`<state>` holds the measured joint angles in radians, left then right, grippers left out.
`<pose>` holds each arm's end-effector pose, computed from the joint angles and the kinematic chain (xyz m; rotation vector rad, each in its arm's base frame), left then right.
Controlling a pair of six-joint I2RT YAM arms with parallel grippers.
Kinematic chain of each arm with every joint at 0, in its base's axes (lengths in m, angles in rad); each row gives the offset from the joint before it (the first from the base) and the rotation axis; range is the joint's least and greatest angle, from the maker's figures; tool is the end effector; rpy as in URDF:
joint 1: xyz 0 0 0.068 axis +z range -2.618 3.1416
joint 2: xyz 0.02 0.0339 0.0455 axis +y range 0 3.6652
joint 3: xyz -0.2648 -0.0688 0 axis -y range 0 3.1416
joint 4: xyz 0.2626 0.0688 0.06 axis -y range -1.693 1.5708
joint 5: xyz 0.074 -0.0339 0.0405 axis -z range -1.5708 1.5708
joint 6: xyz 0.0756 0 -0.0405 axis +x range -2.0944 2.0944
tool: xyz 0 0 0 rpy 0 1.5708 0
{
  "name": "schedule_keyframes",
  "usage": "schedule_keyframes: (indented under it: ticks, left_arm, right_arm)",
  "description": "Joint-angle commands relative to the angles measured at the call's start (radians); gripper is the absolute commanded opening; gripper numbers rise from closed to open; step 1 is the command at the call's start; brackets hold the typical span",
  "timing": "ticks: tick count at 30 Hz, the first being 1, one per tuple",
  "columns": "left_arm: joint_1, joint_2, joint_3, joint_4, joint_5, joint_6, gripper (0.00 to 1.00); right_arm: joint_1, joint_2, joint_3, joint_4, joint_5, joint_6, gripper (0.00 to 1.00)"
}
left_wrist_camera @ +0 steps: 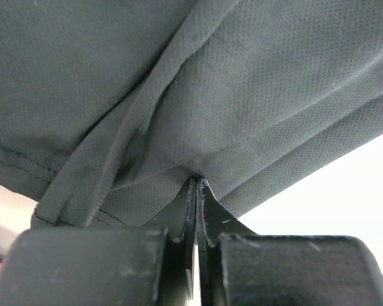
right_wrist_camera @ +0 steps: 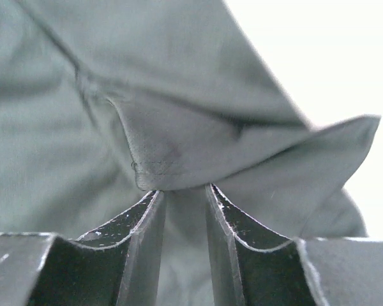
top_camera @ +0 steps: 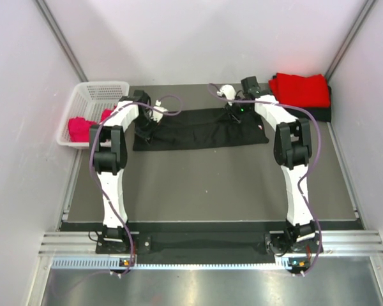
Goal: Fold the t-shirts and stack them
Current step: Fold the tshirt
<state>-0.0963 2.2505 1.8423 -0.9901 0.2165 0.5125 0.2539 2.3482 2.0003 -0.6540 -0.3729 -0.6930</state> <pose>0.4729 -0.0620 0.1246 0.9006 2.7753 -0.2581 0.5263 0.1650 0.1475 -1.2595 2.1568 0.3003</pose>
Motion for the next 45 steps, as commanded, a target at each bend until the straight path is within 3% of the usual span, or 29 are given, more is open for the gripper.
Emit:
schedule_keyframes:
  ticks: [1,7,12,14,15,17,21,28,35,45]
  left_arm:
    - [0.004,-0.028,-0.070,-0.024,-0.026,-0.008,0.00]
    - [0.017,-0.100,-0.156,-0.019,-0.045,-0.005,0.00]
    - [0.017,-0.170,-0.074,-0.044,-0.029,0.009,0.00]
    - [0.015,-0.180,-0.008,-0.041,-0.035,0.018,0.01]
    - [0.012,-0.177,0.014,-0.039,-0.054,0.024,0.14]
    - [0.012,-0.152,0.070,-0.033,-0.078,0.041,0.21]
    - [0.010,-0.080,0.135,-0.002,-0.103,0.061,0.24]
    - [0.010,0.037,0.219,0.007,-0.151,0.067,0.24]
    - [0.012,0.018,0.193,0.007,-0.152,0.086,0.18]
    - [0.012,-0.081,0.141,-0.024,-0.140,0.109,0.09]
  right_arm:
    - [0.036,0.036,0.121,0.033,-0.035,0.027,0.31]
    - [0.064,0.126,0.279,0.134,-0.044,0.156,0.31]
    - [0.062,0.057,0.289,0.201,-0.017,0.224,0.34]
    - [0.055,0.001,0.249,0.205,-0.009,0.231,0.35]
    - [0.045,-0.019,0.233,0.205,-0.008,0.234,0.35]
    - [0.035,-0.091,0.157,0.227,0.006,0.234,0.36]
    - [0.012,-0.230,-0.055,0.295,0.031,0.202,0.37]
    - [-0.008,-0.351,-0.256,0.205,0.029,0.135,0.37]
    - [-0.024,-0.438,-0.405,0.197,0.022,0.121,0.37]
    - [-0.036,-0.415,-0.512,0.192,0.035,0.093,0.37]
